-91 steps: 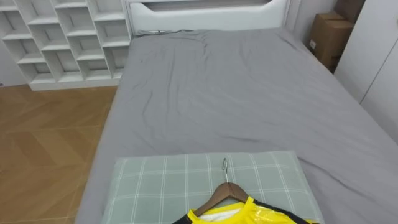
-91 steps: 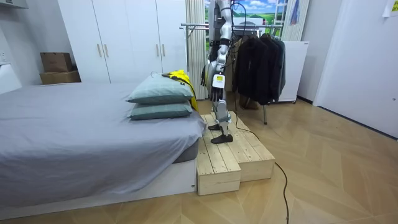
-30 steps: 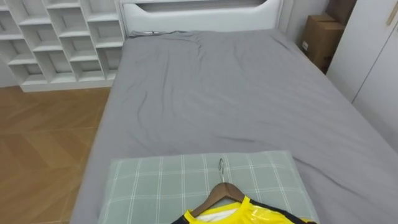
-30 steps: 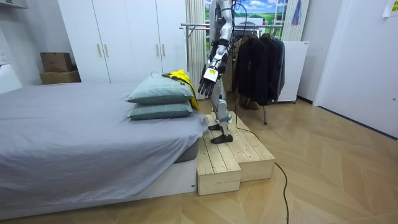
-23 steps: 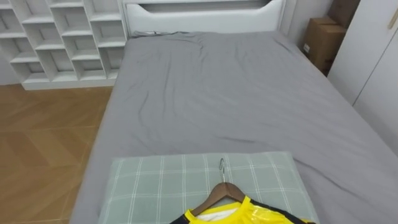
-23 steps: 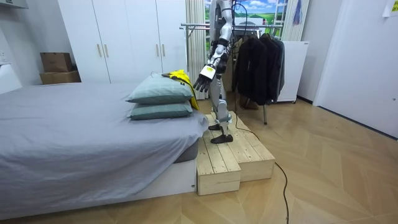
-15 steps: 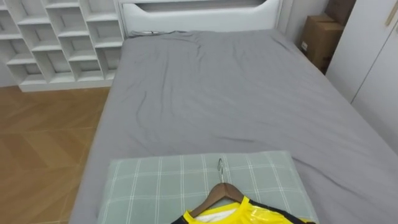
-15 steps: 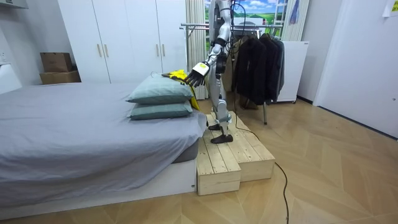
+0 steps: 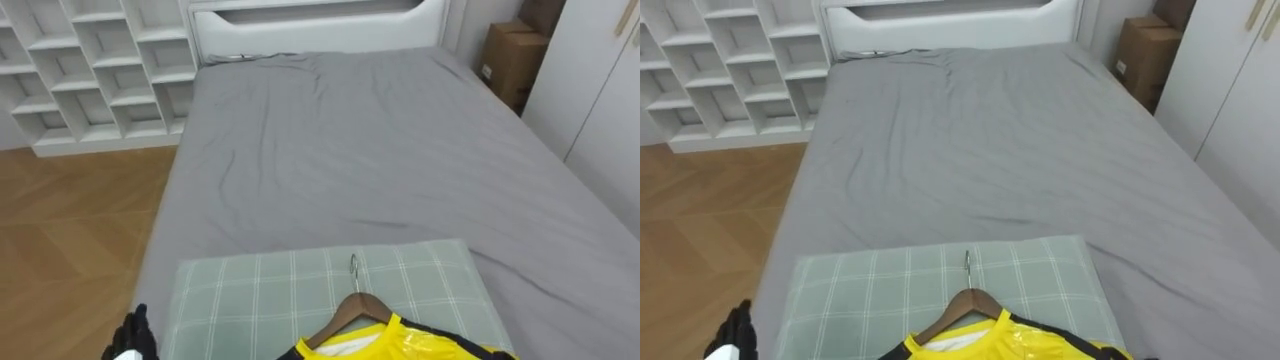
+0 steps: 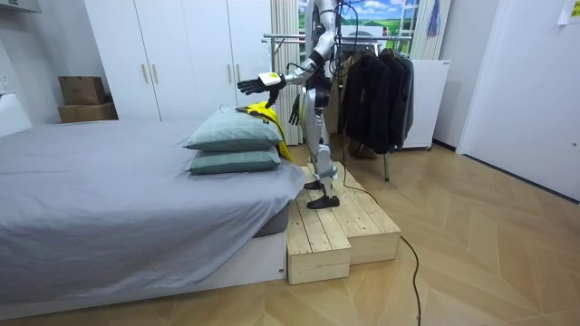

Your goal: Hang clothes

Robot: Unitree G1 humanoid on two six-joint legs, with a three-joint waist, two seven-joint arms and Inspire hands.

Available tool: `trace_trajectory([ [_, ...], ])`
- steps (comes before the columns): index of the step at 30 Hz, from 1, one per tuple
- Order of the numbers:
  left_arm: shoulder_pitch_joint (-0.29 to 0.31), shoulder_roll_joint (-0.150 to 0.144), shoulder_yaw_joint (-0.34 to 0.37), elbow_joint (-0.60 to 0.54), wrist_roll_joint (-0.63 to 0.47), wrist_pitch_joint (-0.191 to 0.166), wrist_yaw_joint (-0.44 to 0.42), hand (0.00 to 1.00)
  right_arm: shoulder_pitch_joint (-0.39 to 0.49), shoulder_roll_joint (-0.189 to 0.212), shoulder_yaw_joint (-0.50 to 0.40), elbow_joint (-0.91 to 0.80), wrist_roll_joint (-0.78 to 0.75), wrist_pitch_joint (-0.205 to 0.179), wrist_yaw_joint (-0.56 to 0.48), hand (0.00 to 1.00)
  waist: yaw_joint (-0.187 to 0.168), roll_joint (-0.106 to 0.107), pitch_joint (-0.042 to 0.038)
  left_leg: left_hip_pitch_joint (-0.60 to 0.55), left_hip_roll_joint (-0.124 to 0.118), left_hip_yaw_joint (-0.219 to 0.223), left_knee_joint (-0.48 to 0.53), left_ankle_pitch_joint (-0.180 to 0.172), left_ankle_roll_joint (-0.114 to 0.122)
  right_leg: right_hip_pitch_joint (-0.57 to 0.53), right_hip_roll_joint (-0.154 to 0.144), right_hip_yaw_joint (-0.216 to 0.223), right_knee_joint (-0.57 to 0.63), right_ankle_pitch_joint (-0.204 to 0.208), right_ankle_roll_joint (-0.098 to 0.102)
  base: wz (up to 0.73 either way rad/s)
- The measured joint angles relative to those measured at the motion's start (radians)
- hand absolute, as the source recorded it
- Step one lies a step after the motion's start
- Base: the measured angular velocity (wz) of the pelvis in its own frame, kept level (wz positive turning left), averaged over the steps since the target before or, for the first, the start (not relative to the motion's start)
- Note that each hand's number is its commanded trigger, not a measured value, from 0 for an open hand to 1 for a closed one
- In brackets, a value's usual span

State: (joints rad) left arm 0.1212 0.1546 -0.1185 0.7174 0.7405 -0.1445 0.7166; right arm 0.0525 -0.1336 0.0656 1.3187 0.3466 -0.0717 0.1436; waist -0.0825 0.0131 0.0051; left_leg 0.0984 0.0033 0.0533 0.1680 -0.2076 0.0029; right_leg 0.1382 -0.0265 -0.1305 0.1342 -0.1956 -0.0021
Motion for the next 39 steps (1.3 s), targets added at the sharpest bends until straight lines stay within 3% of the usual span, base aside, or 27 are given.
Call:
trace_trajectory([
  [6,-0.017,0.003,-0.005,-0.021,0.058,-0.009,0.0,0.0,-0.008,0.0,-0.001,0.0,-0.001,0.0,0.003,0.0,-0.02,-0.009,0.0033,0.0,0.0,0.009,0.002,0.0,0.0,-0.003,0.001,0.013,-0.001,0.0,0.0,-0.05],
  [13,-0.017,0.023,-0.004,-0.025,0.06,-0.009,0.001,0.0,-0.008,-0.002,-0.012,0.0,-0.039,0.0,0.001,0.0,-0.023,-0.02,-0.0033,0.001,0.001,0.026,0.002,0.0,0.0,-0.014,0.002,0.042,0.002,0.0,0.0,-0.13],
  [19,-0.023,0.025,-0.005,-0.026,0.059,-0.01,0.002,0.0,-0.012,-0.006,-0.012,-0.004,-0.061,-0.002,-0.002,0.0,-0.04,-0.022,-0.0024,0.0,0.001,0.026,0.0,0.0,0.0,-0.017,0.001,0.039,0.002,0.0,0.0,0.0],
  [26,-0.072,0.024,-0.008,-0.026,0.062,-0.011,0.002,0.0,0.004,-0.015,-0.012,-0.023,-0.068,-0.023,-0.021,0.0,-0.053,-0.018,-0.002,-0.004,0.002,0.034,-0.001,0.0,0.0,-0.028,0.001,0.038,0.003,0.0,0.0,-0.01],
  [33,-0.092,0.023,-0.009,-0.028,0.062,-0.011,0.0,0.0,0.005,-0.016,-0.032,-0.033,-0.077,-0.025,-0.031,0.0,-0.079,-0.007,-0.0081,-0.027,0.002,0.04,0.001,0.0,0.0,-0.049,0.001,0.04,0.009,0.001,0.0,-0.03],
  [39,-0.105,0.02,-0.116,-0.026,0.053,-0.007,-0.014,0.0,-0.004,-0.012,-0.037,-0.033,-0.076,-0.022,-0.033,0.0,-0.105,-0.012,-0.0048,-0.032,0.001,0.037,0.0,0.0,0.0,-0.05,0.0,0.038,0.006,0.001,0.001,0.01],
])
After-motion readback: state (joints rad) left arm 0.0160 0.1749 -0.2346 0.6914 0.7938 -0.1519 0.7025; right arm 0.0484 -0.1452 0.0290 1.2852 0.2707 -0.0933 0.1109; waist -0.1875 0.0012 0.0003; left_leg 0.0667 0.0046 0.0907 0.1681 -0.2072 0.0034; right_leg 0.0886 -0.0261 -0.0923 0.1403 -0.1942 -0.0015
